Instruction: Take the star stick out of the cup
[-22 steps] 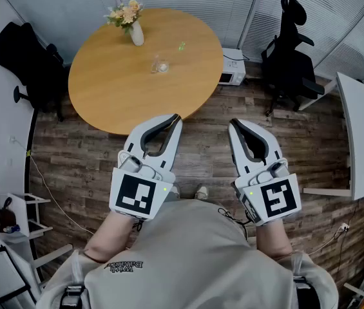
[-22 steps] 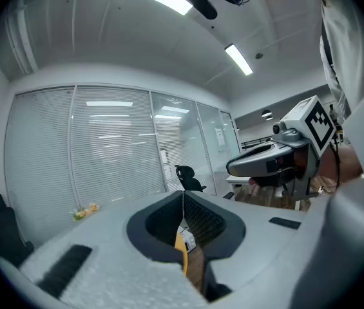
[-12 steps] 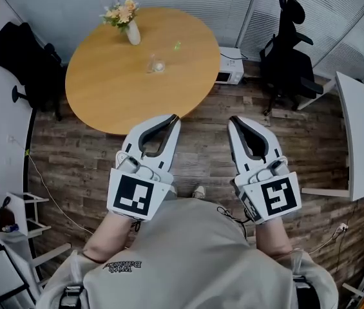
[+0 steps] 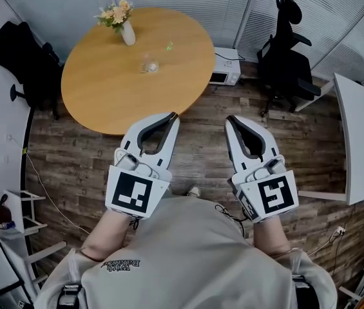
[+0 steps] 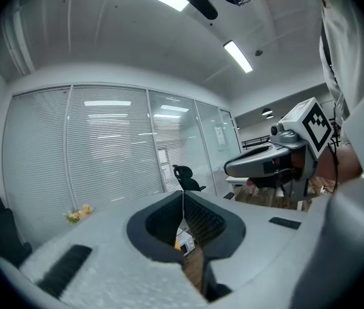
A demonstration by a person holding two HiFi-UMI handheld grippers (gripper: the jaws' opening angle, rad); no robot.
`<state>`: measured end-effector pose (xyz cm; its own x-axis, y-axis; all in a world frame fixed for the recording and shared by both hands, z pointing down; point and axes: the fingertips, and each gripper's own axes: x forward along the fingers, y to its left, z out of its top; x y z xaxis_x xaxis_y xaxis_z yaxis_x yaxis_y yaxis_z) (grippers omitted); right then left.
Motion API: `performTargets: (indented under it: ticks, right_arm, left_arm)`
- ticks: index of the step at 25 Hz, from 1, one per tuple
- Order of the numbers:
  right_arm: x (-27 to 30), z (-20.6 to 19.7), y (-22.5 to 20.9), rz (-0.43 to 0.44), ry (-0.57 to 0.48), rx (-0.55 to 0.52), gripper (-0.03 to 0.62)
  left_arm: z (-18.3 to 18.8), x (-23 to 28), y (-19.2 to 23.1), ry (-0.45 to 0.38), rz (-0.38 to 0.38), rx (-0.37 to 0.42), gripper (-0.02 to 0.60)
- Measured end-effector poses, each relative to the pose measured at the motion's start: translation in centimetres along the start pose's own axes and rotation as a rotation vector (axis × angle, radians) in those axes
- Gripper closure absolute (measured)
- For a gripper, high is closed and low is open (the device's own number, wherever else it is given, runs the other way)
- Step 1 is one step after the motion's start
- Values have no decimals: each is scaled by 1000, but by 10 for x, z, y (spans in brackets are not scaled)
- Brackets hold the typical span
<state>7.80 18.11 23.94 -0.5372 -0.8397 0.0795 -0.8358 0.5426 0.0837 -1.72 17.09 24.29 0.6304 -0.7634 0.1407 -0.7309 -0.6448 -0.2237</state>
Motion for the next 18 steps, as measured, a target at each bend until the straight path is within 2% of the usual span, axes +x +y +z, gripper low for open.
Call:
performTargets:
  ticks: [11,18]
  right_arm:
    - [-16,-7,-24,32,-18,-13,560]
    - [-16,-18,-36,46,-9,-11,560]
  left_arm:
    - [9,20,-29,-4,15,24,558]
    - [3,31,-31,11,32,17,558]
